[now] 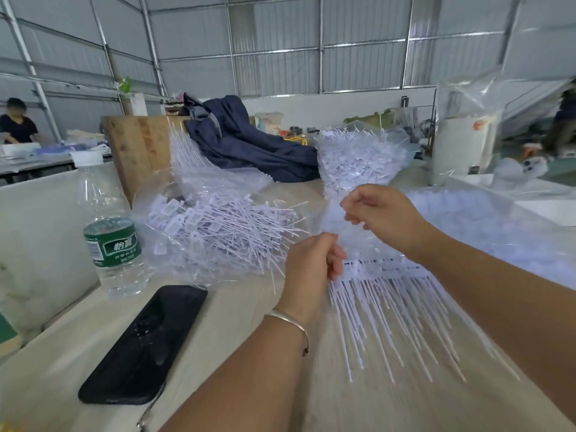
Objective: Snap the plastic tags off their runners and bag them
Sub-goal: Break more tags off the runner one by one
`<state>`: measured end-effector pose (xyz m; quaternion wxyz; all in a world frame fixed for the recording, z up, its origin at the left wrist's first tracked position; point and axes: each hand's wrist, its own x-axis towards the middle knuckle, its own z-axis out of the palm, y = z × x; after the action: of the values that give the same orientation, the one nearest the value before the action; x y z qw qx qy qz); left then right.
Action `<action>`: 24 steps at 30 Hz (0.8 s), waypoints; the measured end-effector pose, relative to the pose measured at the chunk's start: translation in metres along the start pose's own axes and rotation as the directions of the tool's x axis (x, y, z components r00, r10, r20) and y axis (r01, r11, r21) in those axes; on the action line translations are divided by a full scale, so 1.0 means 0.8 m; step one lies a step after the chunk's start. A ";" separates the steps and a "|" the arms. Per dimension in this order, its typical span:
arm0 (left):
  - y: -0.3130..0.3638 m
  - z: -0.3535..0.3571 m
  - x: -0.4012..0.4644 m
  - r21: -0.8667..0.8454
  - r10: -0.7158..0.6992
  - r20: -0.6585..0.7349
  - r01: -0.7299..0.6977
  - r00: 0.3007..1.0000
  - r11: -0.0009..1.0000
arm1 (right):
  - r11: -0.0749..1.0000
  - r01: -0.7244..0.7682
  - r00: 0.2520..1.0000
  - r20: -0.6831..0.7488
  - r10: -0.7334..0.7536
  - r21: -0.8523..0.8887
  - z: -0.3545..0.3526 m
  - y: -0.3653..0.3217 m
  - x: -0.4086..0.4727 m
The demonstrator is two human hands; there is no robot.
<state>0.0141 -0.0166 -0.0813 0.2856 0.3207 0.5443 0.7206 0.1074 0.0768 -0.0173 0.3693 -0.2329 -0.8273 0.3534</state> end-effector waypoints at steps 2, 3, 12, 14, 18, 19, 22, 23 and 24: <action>-0.001 0.007 -0.009 0.211 0.038 0.073 -0.053 0.997 0.976 | 0.999 -0.036 0.994 0.102 0.033 0.028 -0.040 0.000 -0.014; -0.004 0.010 -0.013 0.357 0.062 0.097 -0.093 0.993 0.930 | 0.998 -0.060 0.979 0.195 0.059 0.000 -0.060 -0.002 -0.022; -0.013 0.017 -0.014 0.863 0.212 0.300 -0.359 0.930 0.356 | 0.752 -0.016 0.990 0.095 0.103 -0.659 -0.094 0.074 -0.086; -0.014 0.018 -0.016 0.895 0.200 0.292 -0.341 0.935 0.289 | 0.725 0.014 1.000 0.029 0.008 -0.688 -0.091 0.090 -0.094; -0.019 0.026 -0.027 0.933 0.140 0.286 -0.309 0.948 0.183 | 0.699 0.034 0.997 -0.024 -0.073 -0.714 -0.094 0.103 -0.096; -0.019 0.028 -0.029 0.940 0.121 0.279 -0.296 0.953 0.170 | 0.669 0.003 0.998 -0.041 -0.050 -0.743 -0.096 0.105 -0.095; -0.021 0.032 -0.032 0.950 0.080 0.241 -0.252 0.967 0.186 | 0.598 -0.083 0.996 -0.050 0.072 -0.797 -0.101 0.115 -0.095; -0.021 0.032 -0.032 0.951 0.082 0.233 -0.245 0.969 0.190 | 0.611 -0.090 0.995 -0.041 0.094 -0.786 -0.101 0.118 -0.096; -0.022 0.032 -0.032 0.950 0.087 0.229 -0.242 0.969 0.196 | 0.634 -0.091 0.994 -0.029 0.108 -0.768 -0.101 0.119 -0.095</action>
<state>0.0509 -0.0163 -0.0968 -0.0235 0.5285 0.8180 0.2257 0.2291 0.1222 -0.0849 0.2074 -0.4092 -0.8885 -0.0091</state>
